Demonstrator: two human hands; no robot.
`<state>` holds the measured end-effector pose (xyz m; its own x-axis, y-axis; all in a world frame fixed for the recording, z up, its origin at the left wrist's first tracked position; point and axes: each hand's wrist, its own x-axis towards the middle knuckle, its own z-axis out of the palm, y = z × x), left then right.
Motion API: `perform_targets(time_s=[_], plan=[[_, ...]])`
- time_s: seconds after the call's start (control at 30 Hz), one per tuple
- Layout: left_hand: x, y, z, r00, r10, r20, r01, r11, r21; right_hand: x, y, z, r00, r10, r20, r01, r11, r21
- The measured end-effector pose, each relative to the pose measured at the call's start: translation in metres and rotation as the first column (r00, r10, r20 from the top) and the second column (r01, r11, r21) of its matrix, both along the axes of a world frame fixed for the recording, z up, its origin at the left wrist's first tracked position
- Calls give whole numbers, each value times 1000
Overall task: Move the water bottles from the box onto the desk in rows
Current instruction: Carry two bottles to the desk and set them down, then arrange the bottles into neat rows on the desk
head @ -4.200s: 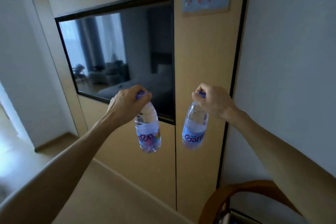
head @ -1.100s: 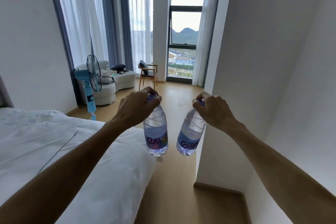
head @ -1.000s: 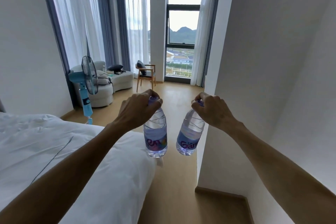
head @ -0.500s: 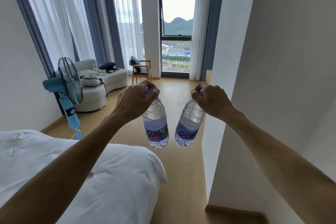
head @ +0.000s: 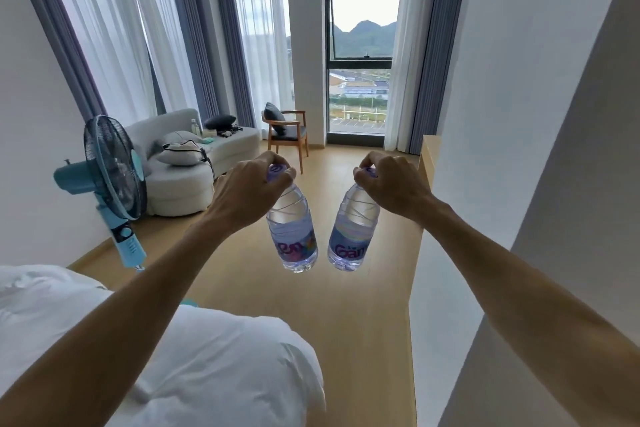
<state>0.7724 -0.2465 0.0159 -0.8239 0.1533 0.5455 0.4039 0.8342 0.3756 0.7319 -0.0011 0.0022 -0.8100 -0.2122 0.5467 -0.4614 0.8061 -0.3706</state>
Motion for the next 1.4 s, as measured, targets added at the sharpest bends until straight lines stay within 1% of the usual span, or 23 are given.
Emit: perform_targets(time_s=[0.23, 0.43, 0.57, 0.7, 0.9, 1.03, 1.23, 1.4], plan=[[-113, -9, -10, 999, 34, 22, -35, 998, 44, -115, -1, -9, 1000, -10, -4, 10, 1000, -4], [-219, -12, -17, 1000, 7, 27, -9, 999, 40, -221, -13, -16, 1000, -3, 24, 2, 999, 40], [-303, -17, -10, 999, -33, 35, 32, 999, 17, -295, -16, -7, 998, -35, 60, 31, 997, 77], [-381, -18, -1, 997, -77, 14, 76, 996, 46, -361, -13, -2, 994, -99, 42, 97, 994, 42], [-482, -8, -6, 994, -108, 4, 107, 992, 70, -447, 1, -11, 983, -179, 33, 180, 983, -24], [-548, 5, -17, 994, -104, 26, 102, 993, 59, -511, 16, -22, 978, -206, 47, 207, 978, -18], [-654, 34, -28, 994, -109, 27, 107, 993, 45, -622, 45, -30, 984, -166, 56, 167, 986, -7], [-745, 63, -27, 997, -69, 27, 67, 996, 63, -722, 72, -30, 988, -136, 73, 135, 991, 21]])
